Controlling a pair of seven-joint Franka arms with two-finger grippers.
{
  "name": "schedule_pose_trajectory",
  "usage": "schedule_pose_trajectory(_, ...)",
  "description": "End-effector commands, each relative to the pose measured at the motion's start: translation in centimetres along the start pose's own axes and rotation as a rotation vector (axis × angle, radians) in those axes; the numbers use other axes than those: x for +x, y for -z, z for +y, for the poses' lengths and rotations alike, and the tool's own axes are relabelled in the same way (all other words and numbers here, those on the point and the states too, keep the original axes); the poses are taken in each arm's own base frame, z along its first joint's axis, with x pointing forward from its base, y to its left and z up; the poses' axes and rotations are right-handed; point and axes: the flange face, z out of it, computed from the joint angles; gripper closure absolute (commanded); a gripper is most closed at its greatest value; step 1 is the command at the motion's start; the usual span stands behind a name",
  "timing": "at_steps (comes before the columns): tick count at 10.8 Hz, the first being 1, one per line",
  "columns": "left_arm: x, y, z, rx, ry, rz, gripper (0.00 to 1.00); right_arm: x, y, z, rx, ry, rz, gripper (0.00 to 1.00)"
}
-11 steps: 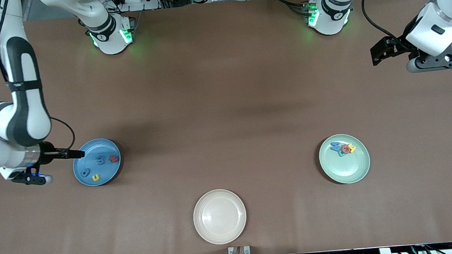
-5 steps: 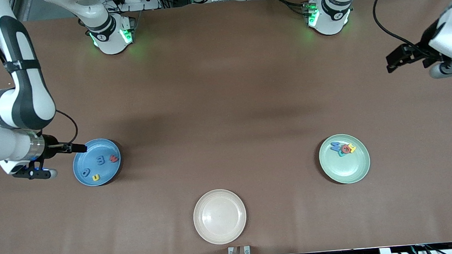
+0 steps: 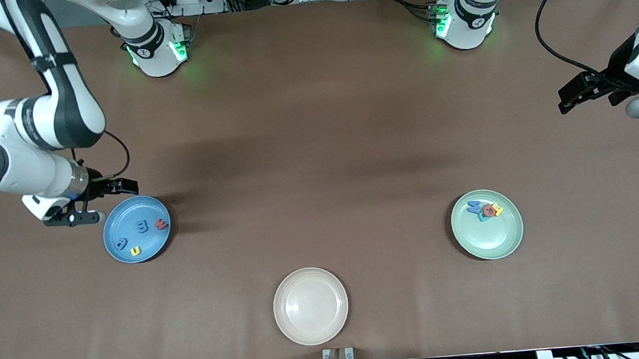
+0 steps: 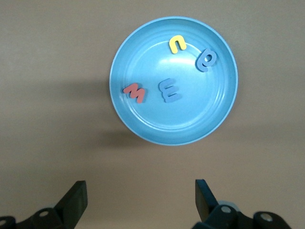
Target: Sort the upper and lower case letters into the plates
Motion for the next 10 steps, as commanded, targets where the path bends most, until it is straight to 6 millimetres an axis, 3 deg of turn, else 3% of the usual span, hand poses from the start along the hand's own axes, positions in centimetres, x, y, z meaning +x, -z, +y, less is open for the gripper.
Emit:
schedule_pose_trajectory(1, -0.3, 0.3, -0.1, -0.014, -0.013, 0.012, 0.0, -2.9, 4.3, -1.1, -0.027, 0.017, 0.077, 0.0)
schedule_pose_trajectory(5, -0.4, 0.5, 0.2, -0.014, -0.019, 0.014, 0.0, -2.5, 16.8, -1.3, -0.028, 0.024, 0.108, 0.0)
schedule_pose_trajectory(10, -0.4, 0.9, 0.7, -0.014, -0.025, 0.017, 0.0, -6.2, 30.4, -1.4, -0.024, 0.019, 0.192, 0.0)
